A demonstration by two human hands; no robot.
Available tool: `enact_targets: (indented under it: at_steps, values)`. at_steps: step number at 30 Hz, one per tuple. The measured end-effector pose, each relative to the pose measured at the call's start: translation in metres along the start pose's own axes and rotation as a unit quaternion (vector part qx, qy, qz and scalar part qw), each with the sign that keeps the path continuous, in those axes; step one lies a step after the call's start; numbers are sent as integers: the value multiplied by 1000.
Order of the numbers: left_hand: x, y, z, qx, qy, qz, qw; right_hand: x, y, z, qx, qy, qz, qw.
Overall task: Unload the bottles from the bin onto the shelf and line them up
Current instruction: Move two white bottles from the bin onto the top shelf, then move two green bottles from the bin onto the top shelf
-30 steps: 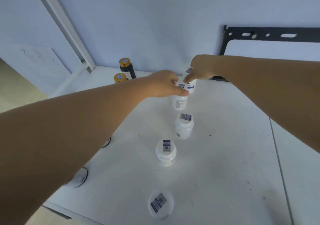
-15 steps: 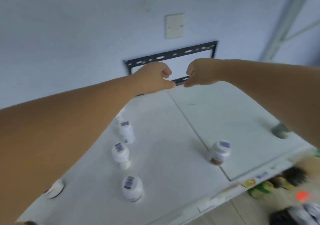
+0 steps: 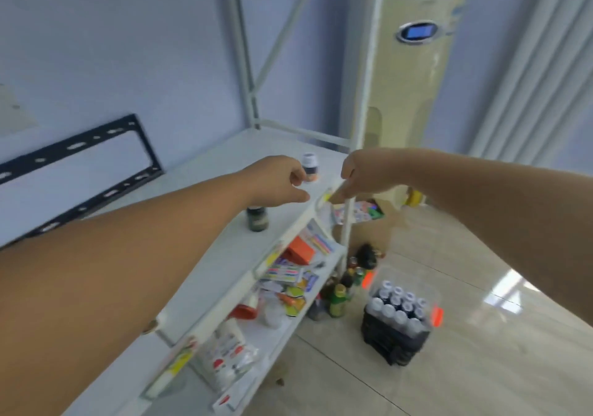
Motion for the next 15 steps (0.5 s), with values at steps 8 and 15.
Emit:
enact_targets:
  at_steps: [8, 15]
  values:
    - [-91, 148, -101, 133, 45, -13, 990, -164, 103, 23, 80, 75, -32, 993]
    - [-119, 264, -203, 244, 64, 2, 968, -259, 212, 0, 150, 133, -94, 975]
Point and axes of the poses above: each hand's wrist, its own z-axis away from the middle knuckle, its own y-axis out of the palm, x = y × z, the point moved 8 cm from there along -z, towards the middle knuckle, and after that the axes turned 11 degrees about z, right-handed, at the moved point
